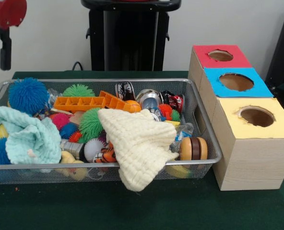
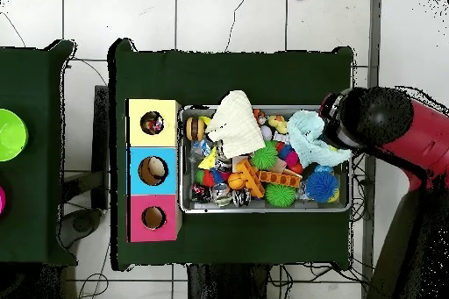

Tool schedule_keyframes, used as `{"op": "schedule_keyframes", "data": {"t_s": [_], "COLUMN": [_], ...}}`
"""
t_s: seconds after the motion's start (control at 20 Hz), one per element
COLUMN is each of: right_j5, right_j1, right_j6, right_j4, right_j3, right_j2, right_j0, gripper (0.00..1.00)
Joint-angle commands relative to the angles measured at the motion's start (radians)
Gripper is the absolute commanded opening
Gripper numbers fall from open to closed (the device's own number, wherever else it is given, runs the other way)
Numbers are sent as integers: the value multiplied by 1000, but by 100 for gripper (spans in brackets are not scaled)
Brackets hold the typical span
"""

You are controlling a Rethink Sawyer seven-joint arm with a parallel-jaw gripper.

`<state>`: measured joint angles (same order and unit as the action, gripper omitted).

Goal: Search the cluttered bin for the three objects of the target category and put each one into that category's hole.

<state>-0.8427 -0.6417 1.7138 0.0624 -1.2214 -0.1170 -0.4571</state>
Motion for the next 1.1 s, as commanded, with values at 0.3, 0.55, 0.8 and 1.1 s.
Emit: {"op": "schedule_keyframes", "data": {"t_s": [0.3, 0.55, 0.8, 1.1], "right_j5": [66, 103, 142, 146], "right_j1": [108, 137, 166, 194], "right_j6": [-267, -278, -263, -220], "right_j4": [89, 149, 212, 300], "right_j3": [-157, -126, -106, -62], "right_j2": [286, 329, 362, 336], "right_j0": [-76, -102, -127, -112], "gripper": [100, 100, 100, 100]}}
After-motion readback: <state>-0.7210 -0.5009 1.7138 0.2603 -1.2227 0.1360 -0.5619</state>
